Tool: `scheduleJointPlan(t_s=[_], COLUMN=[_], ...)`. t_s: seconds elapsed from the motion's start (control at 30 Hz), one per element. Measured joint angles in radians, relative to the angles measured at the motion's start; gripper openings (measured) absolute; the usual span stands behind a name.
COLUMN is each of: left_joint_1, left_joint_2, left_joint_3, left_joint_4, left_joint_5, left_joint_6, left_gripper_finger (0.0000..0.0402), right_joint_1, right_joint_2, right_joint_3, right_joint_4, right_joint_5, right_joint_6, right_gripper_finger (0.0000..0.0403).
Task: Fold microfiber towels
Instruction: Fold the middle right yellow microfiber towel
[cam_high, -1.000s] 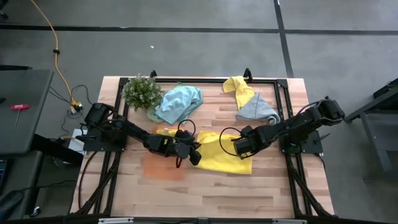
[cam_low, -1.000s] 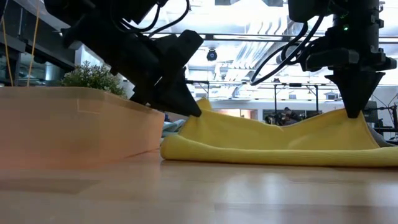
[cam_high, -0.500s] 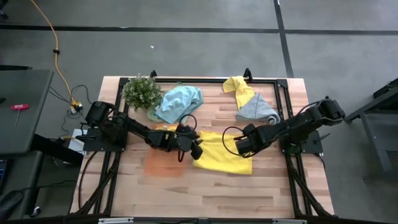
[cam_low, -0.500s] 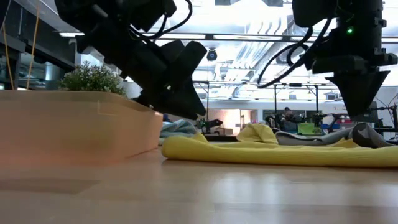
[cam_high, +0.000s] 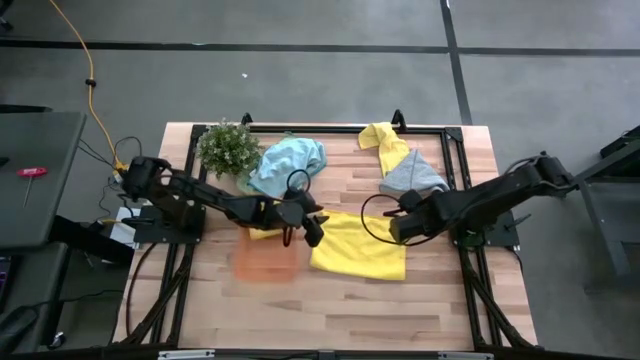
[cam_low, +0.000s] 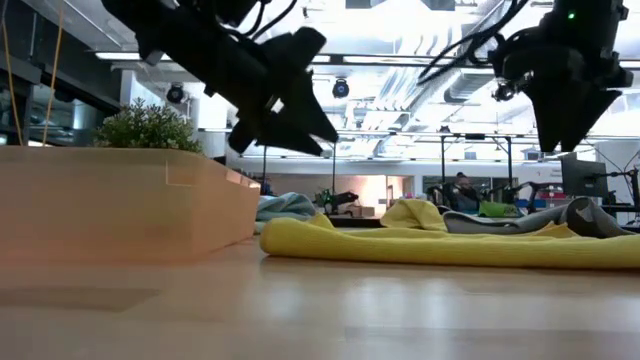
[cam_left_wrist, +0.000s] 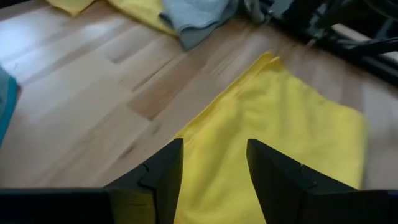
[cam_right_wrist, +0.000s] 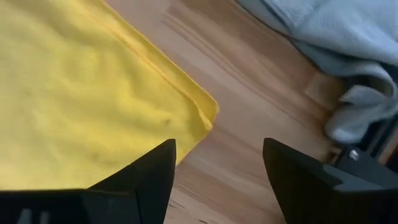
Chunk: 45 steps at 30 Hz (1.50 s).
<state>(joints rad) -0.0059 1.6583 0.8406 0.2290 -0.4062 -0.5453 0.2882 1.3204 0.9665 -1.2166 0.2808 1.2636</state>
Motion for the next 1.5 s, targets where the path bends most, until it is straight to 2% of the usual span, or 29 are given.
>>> scheduleJointPlan(t_s=[0.47,0.63,0.73,0.87,1.03,1.33,1.5], left_joint_1=[-0.001,-0.010,-0.047,-0.114,-0.176,-0.215,-0.210], left_joint_2=[-0.109,-0.142,-0.136,-0.075,0.046,0.271,0.317], left_joint_3=[0.001,0.008,0.060,0.181,0.285,0.415,0.497], left_joint_4=[0.006,0.038,-0.063,-0.308,-0.428,-0.459,-0.638], left_joint_5=[0.107,0.260,0.316,0.302,0.274,0.286,0.281], left_joint_6=[0.142,0.196,0.264,0.399,0.535,0.547,0.513], left_gripper_finger=[0.0170,0.0170,0.0170,0.0170,0.0170,0.0170,0.0170], right_joint_1=[0.000,0.000,0.000,0.000,0.010,0.041,0.062], right_joint_2=[-0.067,-0.070,-0.081,-0.106,-0.120,-0.116,-0.116], right_joint_3=[0.000,0.000,0.000,0.000,0.001,0.001,0.001], right_joint_4=[0.128,0.136,0.133,0.129,0.130,0.162,0.159], right_joint_5=[-0.003,-0.035,-0.083,-0.136,-0.141,-0.087,-0.083], right_joint_6=[-0.156,-0.187,-0.236,-0.309,-0.349,-0.304,-0.303], right_gripper_finger=[0.0234,0.0234,0.0234,0.0234,0.0234,0.0234,0.0234])
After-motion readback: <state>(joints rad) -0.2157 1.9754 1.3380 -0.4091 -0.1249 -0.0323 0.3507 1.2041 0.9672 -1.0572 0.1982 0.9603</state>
